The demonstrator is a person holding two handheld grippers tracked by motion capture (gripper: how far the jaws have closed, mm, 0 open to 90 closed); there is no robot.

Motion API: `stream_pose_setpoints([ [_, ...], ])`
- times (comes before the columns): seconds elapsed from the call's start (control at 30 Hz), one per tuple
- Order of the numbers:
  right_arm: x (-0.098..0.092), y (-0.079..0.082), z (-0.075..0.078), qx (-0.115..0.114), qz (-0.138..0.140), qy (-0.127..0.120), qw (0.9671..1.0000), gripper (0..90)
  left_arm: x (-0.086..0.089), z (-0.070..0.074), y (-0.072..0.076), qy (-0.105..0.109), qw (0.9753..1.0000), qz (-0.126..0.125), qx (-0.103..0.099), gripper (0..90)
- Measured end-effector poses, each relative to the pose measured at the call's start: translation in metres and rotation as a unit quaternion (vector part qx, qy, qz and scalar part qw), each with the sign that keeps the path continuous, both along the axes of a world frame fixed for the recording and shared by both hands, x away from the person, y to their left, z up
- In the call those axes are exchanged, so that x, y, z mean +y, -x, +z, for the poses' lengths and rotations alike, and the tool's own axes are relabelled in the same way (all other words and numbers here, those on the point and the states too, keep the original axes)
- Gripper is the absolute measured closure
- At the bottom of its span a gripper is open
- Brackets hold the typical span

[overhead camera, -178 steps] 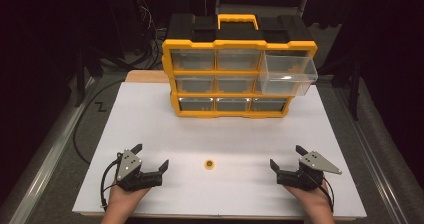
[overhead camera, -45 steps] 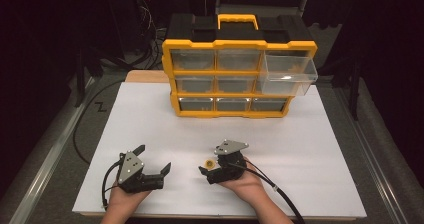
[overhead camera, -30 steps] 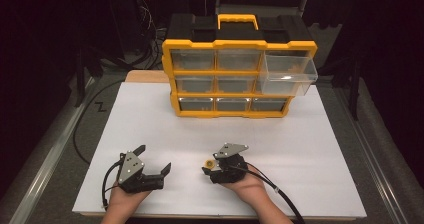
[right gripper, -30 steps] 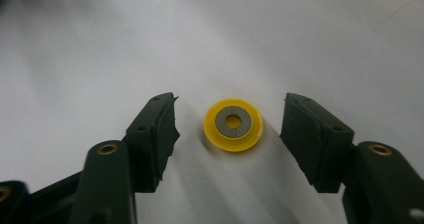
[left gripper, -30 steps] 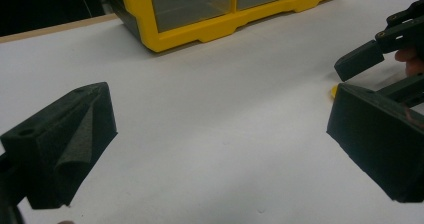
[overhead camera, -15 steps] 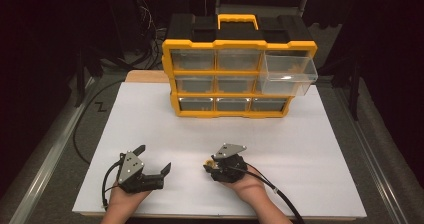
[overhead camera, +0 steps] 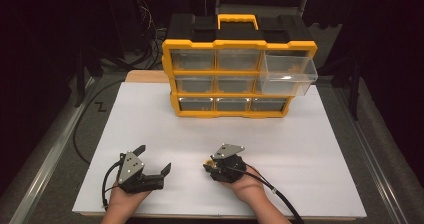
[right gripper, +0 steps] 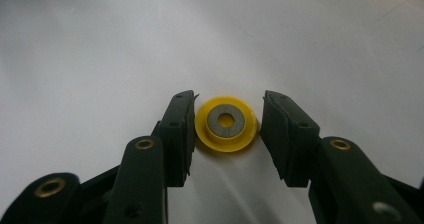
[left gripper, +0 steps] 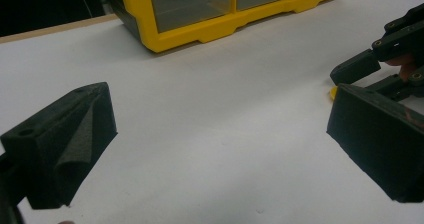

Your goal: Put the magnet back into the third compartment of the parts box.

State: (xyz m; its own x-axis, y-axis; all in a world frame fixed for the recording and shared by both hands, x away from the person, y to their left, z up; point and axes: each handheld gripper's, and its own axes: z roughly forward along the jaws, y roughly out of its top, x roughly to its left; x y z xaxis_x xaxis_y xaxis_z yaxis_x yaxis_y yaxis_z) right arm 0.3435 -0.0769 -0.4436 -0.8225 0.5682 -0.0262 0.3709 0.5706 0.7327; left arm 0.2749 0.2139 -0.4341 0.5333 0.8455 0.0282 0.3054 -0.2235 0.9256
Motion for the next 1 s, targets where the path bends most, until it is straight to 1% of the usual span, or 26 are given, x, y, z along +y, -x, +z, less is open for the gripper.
stream_pose_setpoints([
  [0.13,0.0004,0.0001,0.0000,-0.002,-0.001,0.002,1.0000,61.9,-0.0003,-0.0003,-0.0003,-0.001,1.0000,0.000,0.000,0.6],
  [0.23,0.0001,-0.0005,-0.0001,-0.001,-0.001,0.000,1.0000,64.3,-0.0003,-0.0003,-0.0003,0.000,1.0000,0.000,0.000,0.6],
  [0.47,-0.0001,-0.0004,0.0000,-0.002,-0.002,-0.001,1.0000,65.1,-0.0001,-0.0007,-0.0006,0.000,1.0000,0.000,0.001,0.6],
  [0.6,-0.0020,-0.0020,0.0010,0.006,-0.002,-0.005,1.0000,65.2,0.0002,-0.0005,-0.0003,0.001,1.0000,-0.002,0.002,0.6],
  [0.7,-0.0036,-0.0022,0.0017,0.005,0.006,-0.014,0.9999,65.2,0.0009,-0.0005,-0.0003,0.003,1.0000,-0.001,0.002,0.6],
  [0.73,-0.0040,-0.0015,0.0022,0.001,0.009,-0.015,0.9998,65.2,0.0009,-0.0006,-0.0004,0.002,1.0000,-0.001,0.002,0.6],
  [0.83,-0.0047,-0.0006,0.0023,0.003,0.013,-0.016,0.9998,65.1,0.0008,-0.0008,-0.0006,0.001,1.0000,-0.002,0.003,0.6],
  [1.0,-0.0072,0.0020,0.0046,-0.002,0.017,-0.021,0.9996,65.1,0.0010,-0.0005,-0.0003,0.002,1.0000,-0.003,0.002,0.6],
])
